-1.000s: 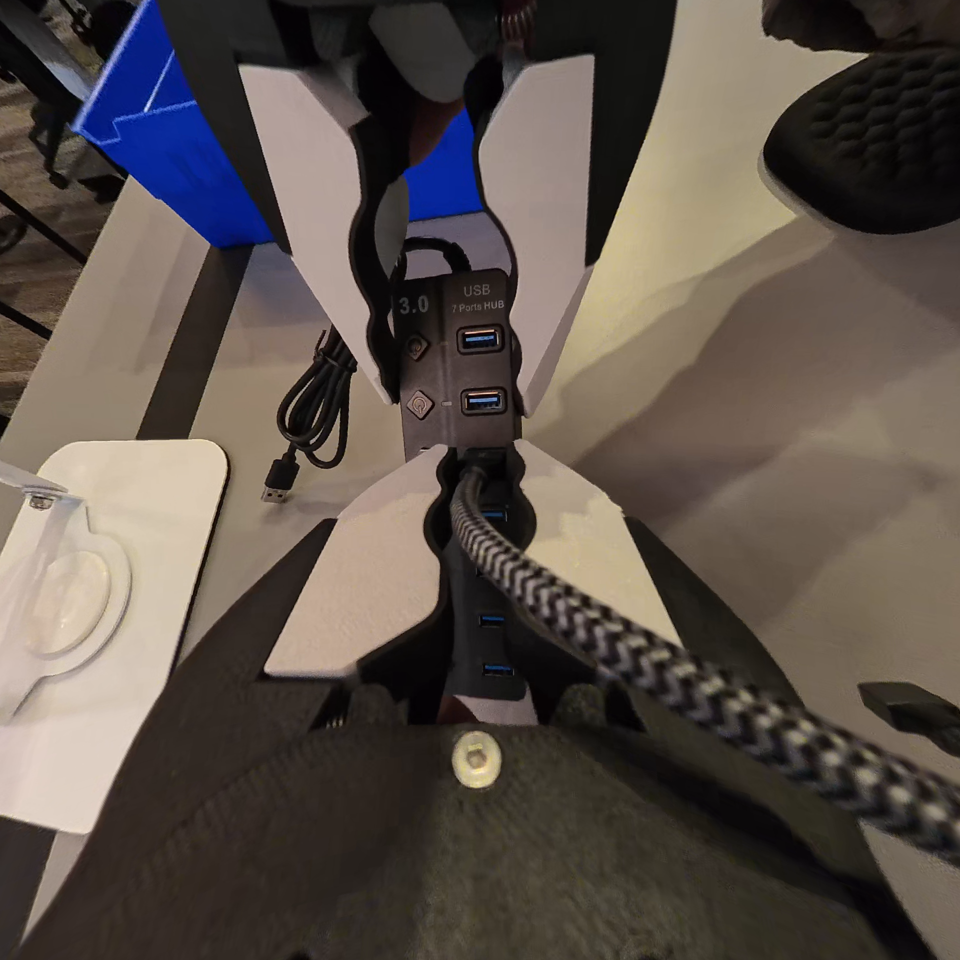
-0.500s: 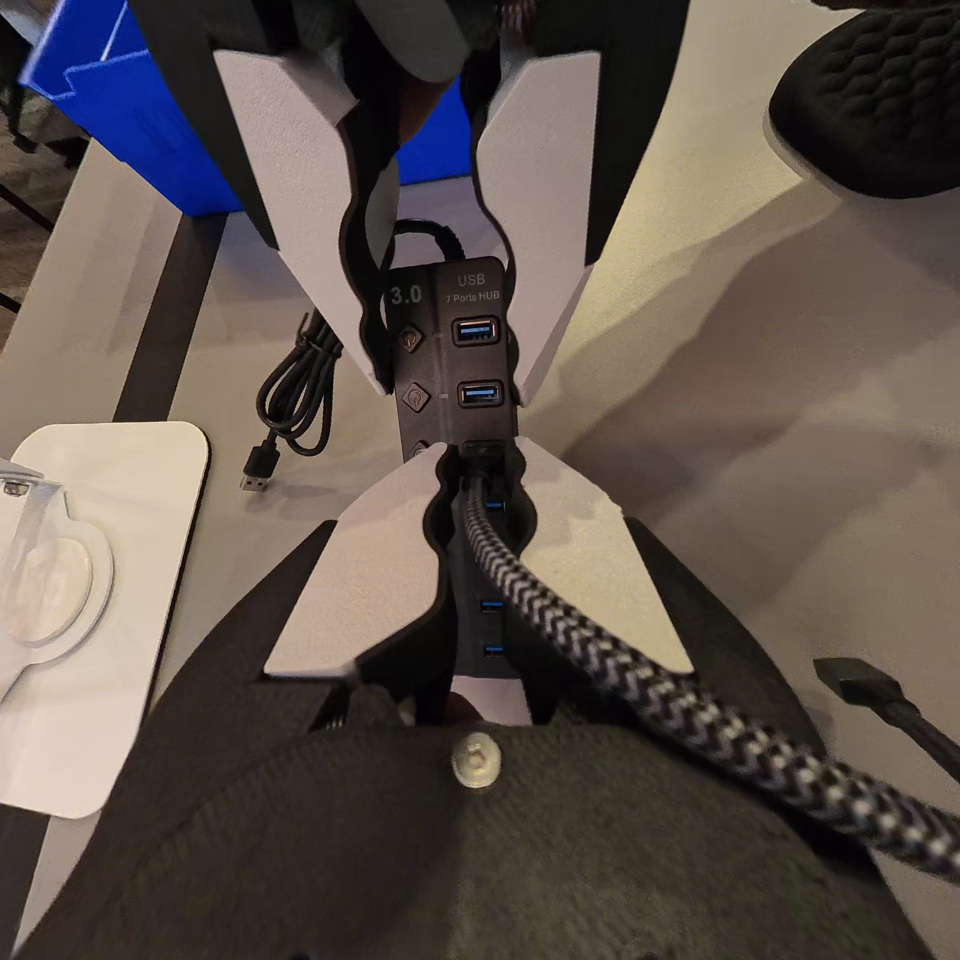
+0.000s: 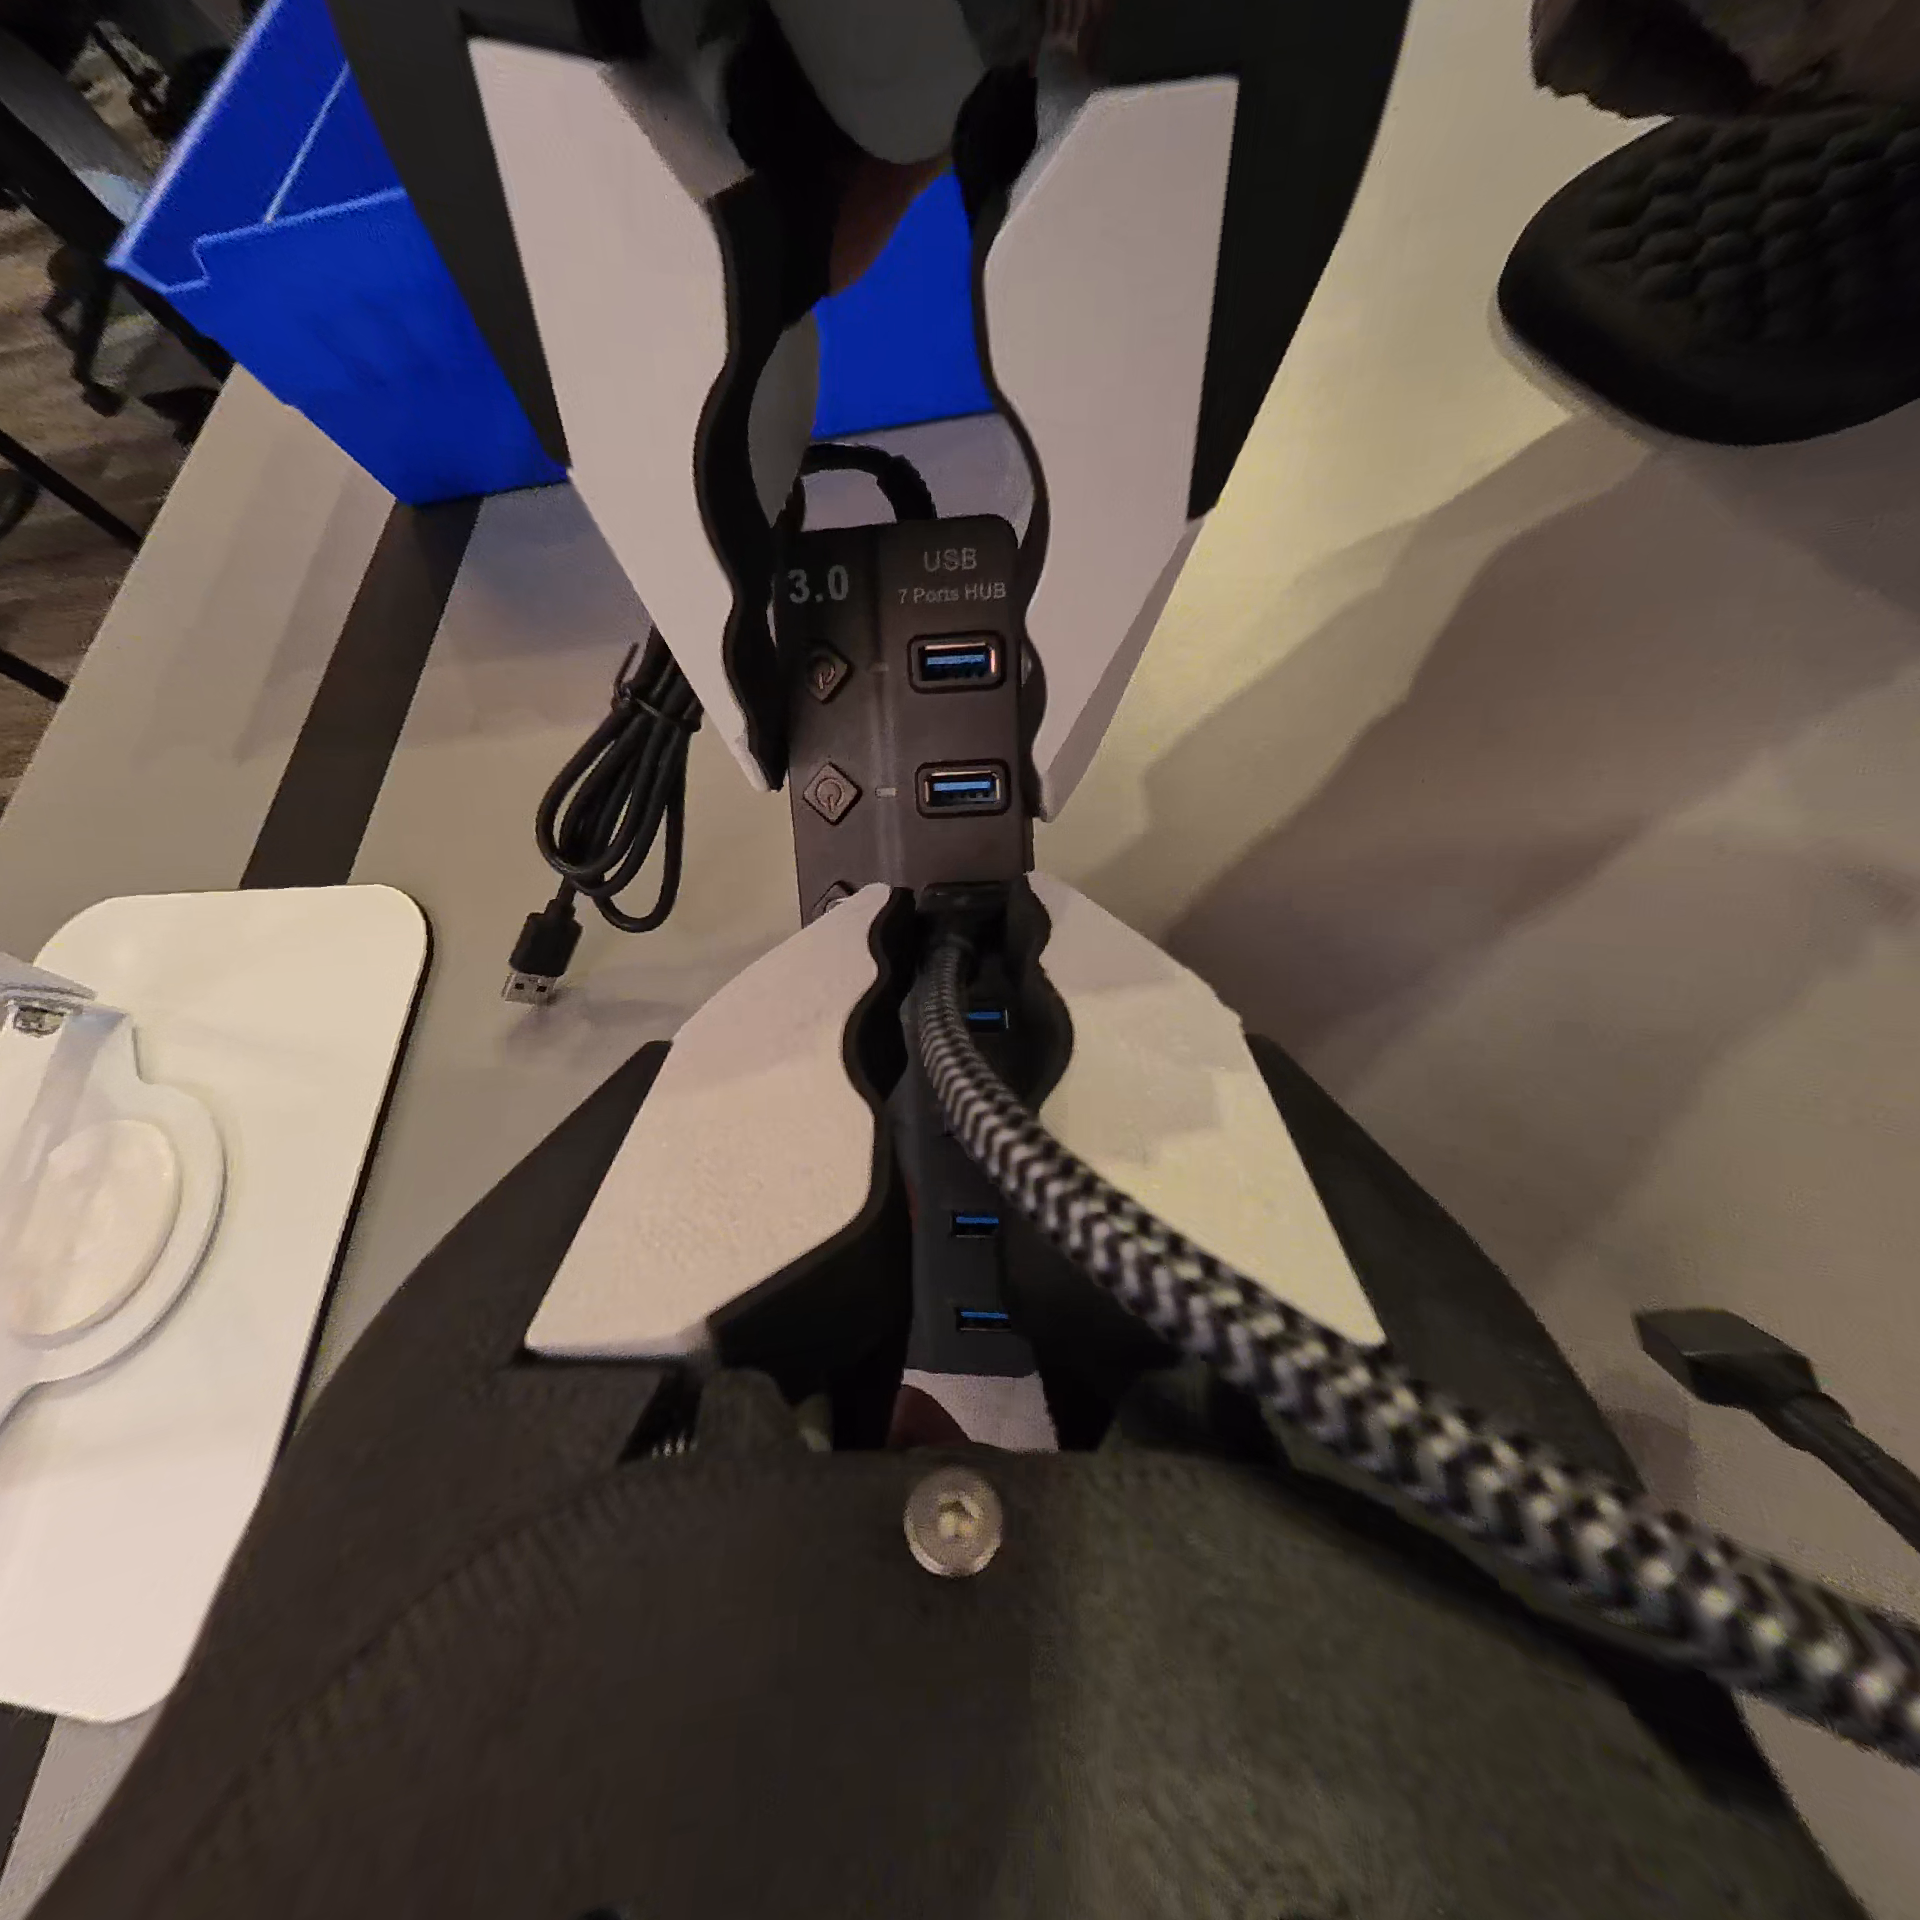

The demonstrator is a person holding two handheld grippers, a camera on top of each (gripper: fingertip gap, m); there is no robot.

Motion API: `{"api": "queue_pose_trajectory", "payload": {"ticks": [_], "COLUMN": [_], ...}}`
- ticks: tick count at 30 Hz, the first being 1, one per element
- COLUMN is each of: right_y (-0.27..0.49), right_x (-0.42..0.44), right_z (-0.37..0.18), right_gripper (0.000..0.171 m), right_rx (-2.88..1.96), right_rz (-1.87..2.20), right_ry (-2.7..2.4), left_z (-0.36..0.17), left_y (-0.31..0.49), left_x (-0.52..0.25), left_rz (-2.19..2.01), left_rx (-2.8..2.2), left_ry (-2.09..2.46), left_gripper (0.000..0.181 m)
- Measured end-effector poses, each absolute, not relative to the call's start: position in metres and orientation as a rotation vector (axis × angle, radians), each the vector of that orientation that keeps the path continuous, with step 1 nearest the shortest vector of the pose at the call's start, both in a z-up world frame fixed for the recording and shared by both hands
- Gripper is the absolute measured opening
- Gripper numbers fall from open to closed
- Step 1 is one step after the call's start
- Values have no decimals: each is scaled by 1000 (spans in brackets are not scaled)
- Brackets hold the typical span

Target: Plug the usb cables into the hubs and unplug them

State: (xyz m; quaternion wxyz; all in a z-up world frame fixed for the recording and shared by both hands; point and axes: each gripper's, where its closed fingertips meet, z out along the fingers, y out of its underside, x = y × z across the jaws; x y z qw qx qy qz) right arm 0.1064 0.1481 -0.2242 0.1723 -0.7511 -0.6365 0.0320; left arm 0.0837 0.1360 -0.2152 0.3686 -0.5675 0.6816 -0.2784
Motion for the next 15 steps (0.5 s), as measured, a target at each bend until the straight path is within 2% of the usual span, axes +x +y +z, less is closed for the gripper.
{"api": "queue_pose_trajectory", "payload": {"ticks": [15], "right_y": [148], "right_x": [110], "right_z": [-228], "right_gripper": [48], "right_rx": [-2168], "right_rz": [96], "right_ry": [-1801], "left_z": [-218], "left_y": [137], "left_x": [87], "left_rz": [-705], "left_rx": [-1376], "left_ry": [1737], "left_gripper": [18]}}
